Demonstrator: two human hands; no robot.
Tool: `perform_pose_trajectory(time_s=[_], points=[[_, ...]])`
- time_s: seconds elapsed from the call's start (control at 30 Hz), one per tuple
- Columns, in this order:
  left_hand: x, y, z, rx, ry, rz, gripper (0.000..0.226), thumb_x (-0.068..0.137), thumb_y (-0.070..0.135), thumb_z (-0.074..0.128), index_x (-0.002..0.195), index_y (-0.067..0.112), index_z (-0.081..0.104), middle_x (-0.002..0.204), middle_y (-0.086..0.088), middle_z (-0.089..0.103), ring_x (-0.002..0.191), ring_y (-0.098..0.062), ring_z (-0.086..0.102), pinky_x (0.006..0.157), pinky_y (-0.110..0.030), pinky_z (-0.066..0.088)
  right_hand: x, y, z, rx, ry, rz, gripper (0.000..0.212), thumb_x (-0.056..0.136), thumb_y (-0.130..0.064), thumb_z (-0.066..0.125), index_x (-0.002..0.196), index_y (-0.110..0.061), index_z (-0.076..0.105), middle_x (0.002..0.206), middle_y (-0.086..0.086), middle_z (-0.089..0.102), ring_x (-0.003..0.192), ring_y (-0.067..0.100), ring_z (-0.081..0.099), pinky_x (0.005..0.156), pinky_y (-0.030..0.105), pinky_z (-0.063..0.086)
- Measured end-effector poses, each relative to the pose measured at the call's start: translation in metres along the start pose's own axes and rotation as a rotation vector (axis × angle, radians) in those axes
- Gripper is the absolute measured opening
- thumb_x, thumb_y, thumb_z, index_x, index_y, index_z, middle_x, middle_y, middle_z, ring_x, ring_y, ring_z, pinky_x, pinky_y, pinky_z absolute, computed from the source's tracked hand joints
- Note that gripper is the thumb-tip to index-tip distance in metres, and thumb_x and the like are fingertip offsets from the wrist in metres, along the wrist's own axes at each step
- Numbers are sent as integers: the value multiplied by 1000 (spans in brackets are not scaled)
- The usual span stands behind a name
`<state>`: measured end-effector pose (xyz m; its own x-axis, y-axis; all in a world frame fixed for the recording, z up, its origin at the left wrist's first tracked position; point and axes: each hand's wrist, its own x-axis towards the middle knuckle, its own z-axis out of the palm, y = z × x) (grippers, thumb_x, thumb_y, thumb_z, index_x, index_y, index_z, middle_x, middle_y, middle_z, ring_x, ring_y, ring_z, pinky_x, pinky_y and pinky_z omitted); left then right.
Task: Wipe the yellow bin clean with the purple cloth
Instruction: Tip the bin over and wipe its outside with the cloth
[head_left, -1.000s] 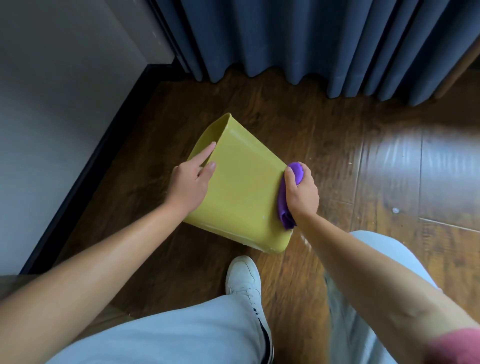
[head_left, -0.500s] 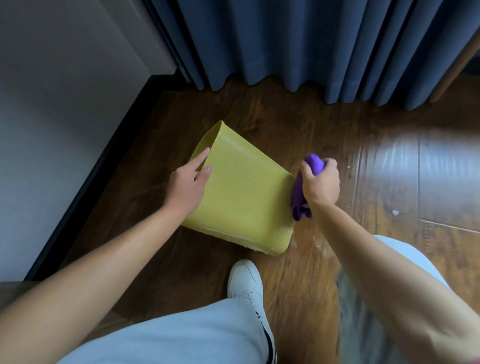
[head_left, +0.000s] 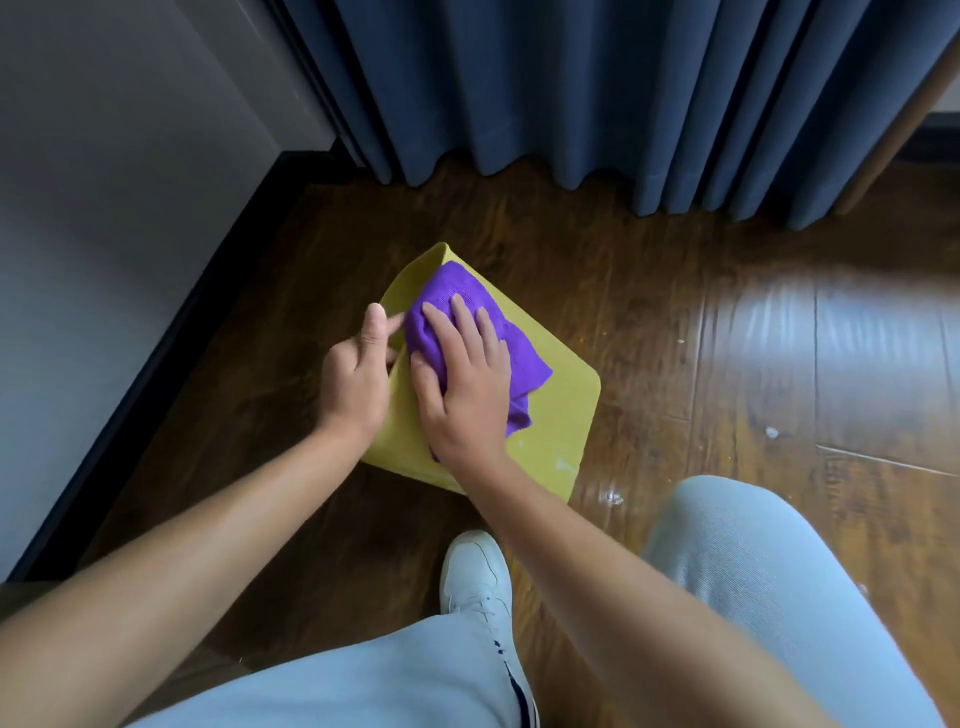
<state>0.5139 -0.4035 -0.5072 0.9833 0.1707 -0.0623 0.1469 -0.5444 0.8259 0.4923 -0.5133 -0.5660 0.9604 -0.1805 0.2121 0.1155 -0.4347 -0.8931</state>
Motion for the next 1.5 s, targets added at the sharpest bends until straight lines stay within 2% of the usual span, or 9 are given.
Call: perform_pose_trajectory(time_s=[0.43,0.6,0.83,0.97,1.03,1.1,1.2,1.37,1.5], points=[[6,-4,-10,231,23,108,37,103,25,59,139,18,63,136,-2,67,125,-15,63,104,-34,53,-27,99,-11,-222,29,324,55,98,-44,45,150,-30,51,167,-2,37,157,28,25,122,63,21],[8,-8,-10,298,25,134,38,104,25,58,141,17,62,132,4,67,95,13,60,77,4,43,-35,115,-22,-141,66,506,57,101,-46,43,155,-29,44,169,0,31,158,26,20,123,55,25],[-2,-5,-7,329,30,175,25,105,25,55,130,22,58,74,-14,71,46,-20,50,47,-30,44,-41,124,-32,-47,103,685,53,106,-44,45,157,-32,35,168,4,29,146,33,36,115,49,36],[-6,-4,-16,336,-66,113,32,106,26,53,137,24,51,100,-12,75,74,-29,69,64,-42,59,-42,132,-46,51,156,990,43,105,-46,40,147,-38,38,144,8,47,115,35,58,97,49,52],[-16,-11,-33,389,-207,81,49,105,29,55,151,36,39,131,-5,68,112,-23,68,91,-47,59,-40,135,-58,68,203,1103,40,107,-39,44,147,-34,44,140,7,48,117,35,57,90,41,46],[-37,-22,-48,413,-347,63,67,103,28,57,157,49,23,150,9,50,119,-8,60,105,-41,50,-39,137,-70,78,268,1153,40,106,-36,48,146,-35,47,140,7,46,115,35,58,90,43,48],[-64,-34,-54,387,-376,36,71,105,30,52,157,55,12,138,18,47,91,5,49,90,-27,46,-27,124,-82,158,346,1091,39,104,-33,52,143,-34,51,137,5,46,101,26,52,83,38,42],[-61,-10,-41,273,-297,-11,67,106,25,50,162,42,16,149,-4,55,134,-18,54,115,-46,42,5,95,-95,231,270,813,43,96,-35,59,139,-35,55,135,2,57,109,19,56,99,39,48],[-51,22,-34,286,-281,-31,64,107,24,49,162,36,19,123,-23,54,111,-29,62,107,-55,44,10,78,-99,276,131,686,38,86,-45,62,125,-46,59,121,-7,66,106,21,68,95,47,59]])
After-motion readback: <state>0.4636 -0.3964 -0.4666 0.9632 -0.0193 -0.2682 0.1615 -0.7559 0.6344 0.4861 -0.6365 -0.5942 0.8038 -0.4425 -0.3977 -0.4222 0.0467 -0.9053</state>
